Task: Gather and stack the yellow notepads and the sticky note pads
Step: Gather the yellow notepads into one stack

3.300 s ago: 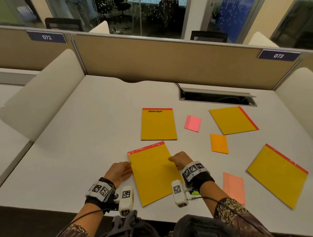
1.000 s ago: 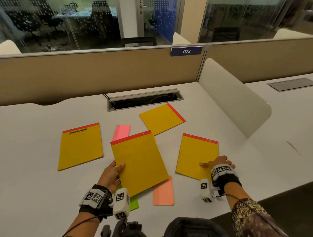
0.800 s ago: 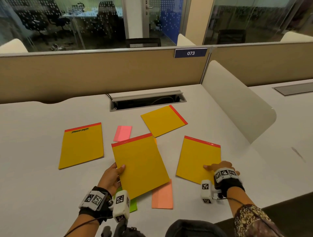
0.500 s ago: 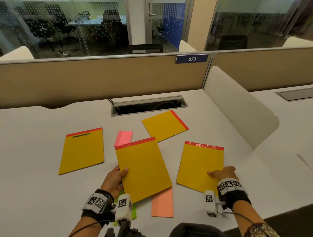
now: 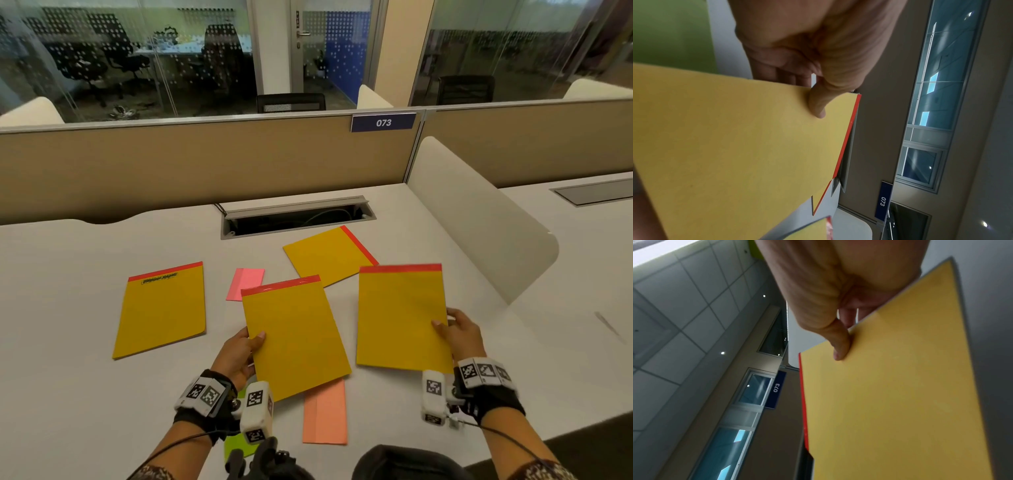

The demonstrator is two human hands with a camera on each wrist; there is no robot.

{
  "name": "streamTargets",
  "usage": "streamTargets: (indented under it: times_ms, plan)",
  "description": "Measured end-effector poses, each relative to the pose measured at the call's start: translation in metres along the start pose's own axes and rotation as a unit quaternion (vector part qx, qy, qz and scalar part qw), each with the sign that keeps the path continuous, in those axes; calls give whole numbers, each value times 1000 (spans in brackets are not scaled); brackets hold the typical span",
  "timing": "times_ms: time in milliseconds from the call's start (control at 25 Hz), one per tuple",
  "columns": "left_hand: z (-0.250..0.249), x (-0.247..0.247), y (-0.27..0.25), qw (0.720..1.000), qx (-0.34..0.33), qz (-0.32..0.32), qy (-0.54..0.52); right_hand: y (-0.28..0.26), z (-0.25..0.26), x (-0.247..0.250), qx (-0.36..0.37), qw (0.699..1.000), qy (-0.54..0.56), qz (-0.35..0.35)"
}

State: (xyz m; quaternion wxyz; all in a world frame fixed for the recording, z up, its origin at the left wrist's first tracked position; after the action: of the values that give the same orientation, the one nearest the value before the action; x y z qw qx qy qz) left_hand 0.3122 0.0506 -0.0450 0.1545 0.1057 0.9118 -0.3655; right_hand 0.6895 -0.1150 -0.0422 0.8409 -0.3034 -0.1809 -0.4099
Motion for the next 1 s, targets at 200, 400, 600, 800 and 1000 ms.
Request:
streamTargets:
  times_ms: [200,400,600,800,1000]
  plan:
    - [-1,-4,1,1000,1,7,6,-9,54,5,66,992,81,70]
    - [1,-12,-3,1000,4,21,-2,-27,80,-36,75,980,81,164]
    - [5,-17,-10,999,12,40,-31,-56,80,-84,84,973,37,213]
    - [5,-19,-19,996,-2,81,-32,-66,66,-113,57,968,40,240]
    - [7,-8,-27,994,1,89,-68,-72,63,-133,91,962,3,257]
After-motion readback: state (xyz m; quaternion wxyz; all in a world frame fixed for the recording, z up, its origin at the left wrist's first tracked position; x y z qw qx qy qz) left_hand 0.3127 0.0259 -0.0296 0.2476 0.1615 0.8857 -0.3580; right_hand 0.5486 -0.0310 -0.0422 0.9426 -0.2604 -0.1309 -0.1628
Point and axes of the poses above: each hand's wrist, its own y-axis towards the middle knuckle, its own x-axis out of the back of the hand, z = x × y, the point moved 4 cm from there along y, towards the middle knuckle, and after that the axes turned 14 degrees about -y, right-handed, at the moved point
